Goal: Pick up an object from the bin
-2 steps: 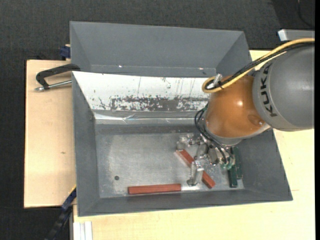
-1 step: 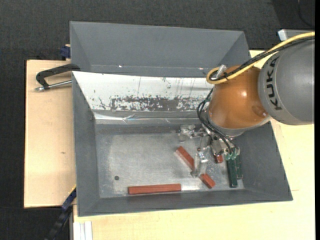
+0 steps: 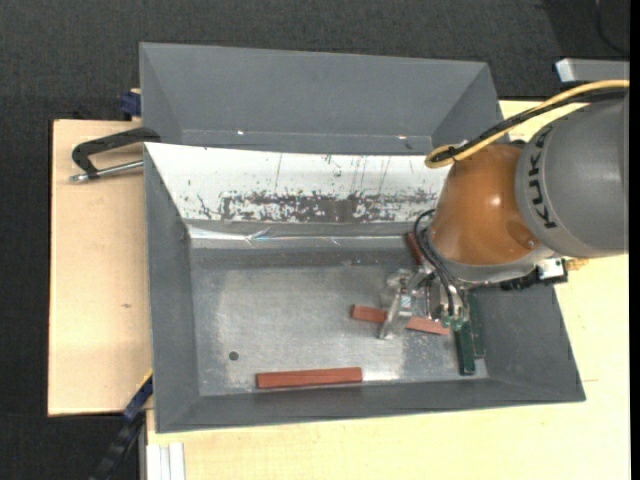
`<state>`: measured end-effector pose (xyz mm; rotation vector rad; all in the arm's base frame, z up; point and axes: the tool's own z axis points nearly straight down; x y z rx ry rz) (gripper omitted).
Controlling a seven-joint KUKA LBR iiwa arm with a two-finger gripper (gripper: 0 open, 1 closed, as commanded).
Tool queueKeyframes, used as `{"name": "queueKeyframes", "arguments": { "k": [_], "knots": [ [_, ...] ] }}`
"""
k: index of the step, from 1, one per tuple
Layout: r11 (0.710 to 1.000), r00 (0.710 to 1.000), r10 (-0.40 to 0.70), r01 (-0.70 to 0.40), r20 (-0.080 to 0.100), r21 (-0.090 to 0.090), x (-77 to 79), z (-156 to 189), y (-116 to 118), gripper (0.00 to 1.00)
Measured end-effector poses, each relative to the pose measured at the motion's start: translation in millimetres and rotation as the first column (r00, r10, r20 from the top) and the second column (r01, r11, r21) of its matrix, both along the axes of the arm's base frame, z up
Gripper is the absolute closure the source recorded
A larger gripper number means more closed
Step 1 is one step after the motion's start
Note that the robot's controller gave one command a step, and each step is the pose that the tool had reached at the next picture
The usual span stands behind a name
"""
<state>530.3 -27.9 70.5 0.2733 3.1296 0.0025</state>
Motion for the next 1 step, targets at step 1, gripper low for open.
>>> {"name": "queueKeyframes", "arguments": {
  "k": [1],
  "knots": [
    [1.000, 1.000, 0.000, 0.000, 0.000, 0.000, -0.1, 0.0, 0.0, 1.00]
  ]
}}
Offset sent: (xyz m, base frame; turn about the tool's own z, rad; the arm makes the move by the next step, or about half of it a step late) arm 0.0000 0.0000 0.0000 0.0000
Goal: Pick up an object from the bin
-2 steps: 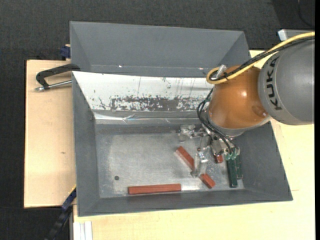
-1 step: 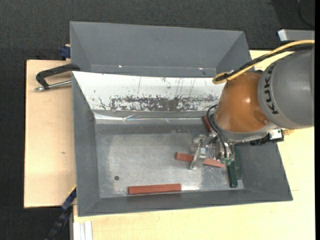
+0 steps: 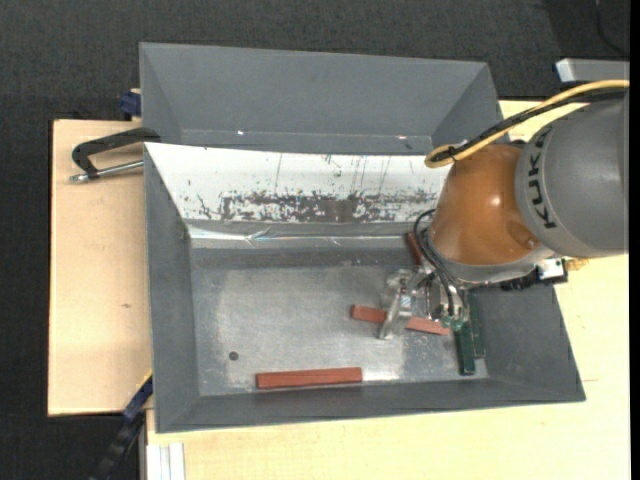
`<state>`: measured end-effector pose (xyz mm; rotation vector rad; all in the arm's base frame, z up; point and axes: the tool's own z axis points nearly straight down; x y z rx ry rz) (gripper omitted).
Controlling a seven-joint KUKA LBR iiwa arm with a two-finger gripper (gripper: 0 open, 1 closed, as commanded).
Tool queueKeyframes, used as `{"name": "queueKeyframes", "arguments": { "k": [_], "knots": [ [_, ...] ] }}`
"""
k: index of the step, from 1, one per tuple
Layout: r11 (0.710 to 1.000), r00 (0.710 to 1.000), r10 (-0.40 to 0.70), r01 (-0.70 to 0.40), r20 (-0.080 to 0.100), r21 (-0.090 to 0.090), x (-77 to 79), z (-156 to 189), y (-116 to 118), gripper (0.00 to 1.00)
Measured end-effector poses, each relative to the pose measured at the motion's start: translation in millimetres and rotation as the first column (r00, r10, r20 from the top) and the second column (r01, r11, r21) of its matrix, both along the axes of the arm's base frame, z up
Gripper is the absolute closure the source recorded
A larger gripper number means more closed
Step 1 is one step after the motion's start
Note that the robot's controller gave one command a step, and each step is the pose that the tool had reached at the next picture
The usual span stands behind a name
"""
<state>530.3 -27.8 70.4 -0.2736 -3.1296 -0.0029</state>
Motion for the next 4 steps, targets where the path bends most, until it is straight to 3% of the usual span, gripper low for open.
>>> {"name": "queueKeyframes", "arguments": {
  "k": [1, 2, 3, 4],
  "knots": [
    [1.000, 1.000, 0.000, 0.000, 0.000, 0.000, 0.0, 0, 0, 1.00],
    [0.991, 0.991, 0.132, -0.132, -0.001, 0.000, 11.4, -1, -19, 1.00],
    [0.991, 0.991, 0.132, -0.132, -0.001, 0.000, 11.3, -1, -19, 1.00],
    [0.986, 0.986, 0.168, -0.168, 0.005, -0.002, 7.2, 125, -48, 1.00]
  ]
}}
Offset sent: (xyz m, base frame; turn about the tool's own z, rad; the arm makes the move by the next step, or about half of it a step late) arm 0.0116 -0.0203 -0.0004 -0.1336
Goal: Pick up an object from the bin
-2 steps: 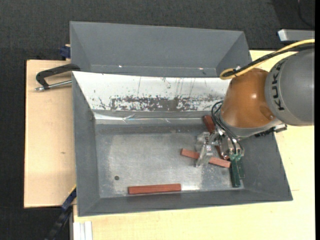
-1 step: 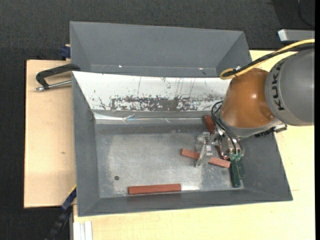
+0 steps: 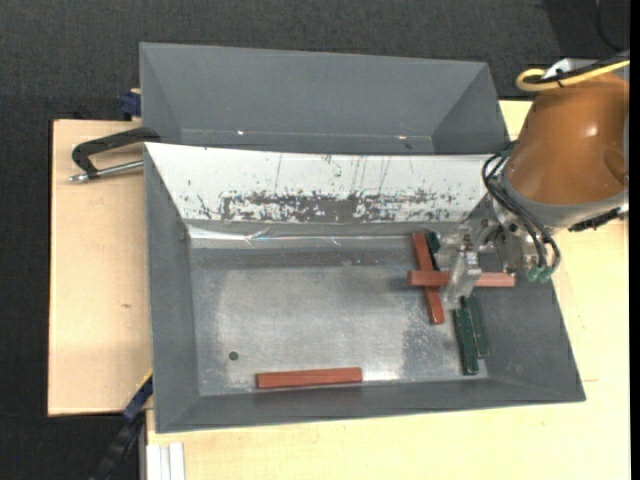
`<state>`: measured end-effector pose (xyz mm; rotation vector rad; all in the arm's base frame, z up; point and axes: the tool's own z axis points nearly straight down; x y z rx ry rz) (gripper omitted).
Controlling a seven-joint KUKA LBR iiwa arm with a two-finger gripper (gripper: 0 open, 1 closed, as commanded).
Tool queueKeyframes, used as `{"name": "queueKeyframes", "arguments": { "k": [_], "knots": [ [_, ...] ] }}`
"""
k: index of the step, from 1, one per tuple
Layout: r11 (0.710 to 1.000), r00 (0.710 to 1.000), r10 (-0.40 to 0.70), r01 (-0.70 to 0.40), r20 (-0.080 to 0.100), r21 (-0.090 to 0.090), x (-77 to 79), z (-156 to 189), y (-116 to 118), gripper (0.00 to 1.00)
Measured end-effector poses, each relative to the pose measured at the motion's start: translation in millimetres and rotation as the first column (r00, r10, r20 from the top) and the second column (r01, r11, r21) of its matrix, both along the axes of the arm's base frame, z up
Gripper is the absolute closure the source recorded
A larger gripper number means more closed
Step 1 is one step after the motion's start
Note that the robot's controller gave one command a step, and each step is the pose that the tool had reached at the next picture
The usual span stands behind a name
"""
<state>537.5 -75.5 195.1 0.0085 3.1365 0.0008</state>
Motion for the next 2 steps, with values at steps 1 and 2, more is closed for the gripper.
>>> {"name": "queueKeyframes", "arguments": {
  "k": [1, 2],
  "knots": [
    [1.000, 1.000, 0.000, 0.000, 0.000, 0.000, -0.1, 0, 0, 1.00],
    [0.997, 0.997, 0.072, -0.072, -0.005, 0.001, -1.2, 28, -1, 1.00]
  ]
}}
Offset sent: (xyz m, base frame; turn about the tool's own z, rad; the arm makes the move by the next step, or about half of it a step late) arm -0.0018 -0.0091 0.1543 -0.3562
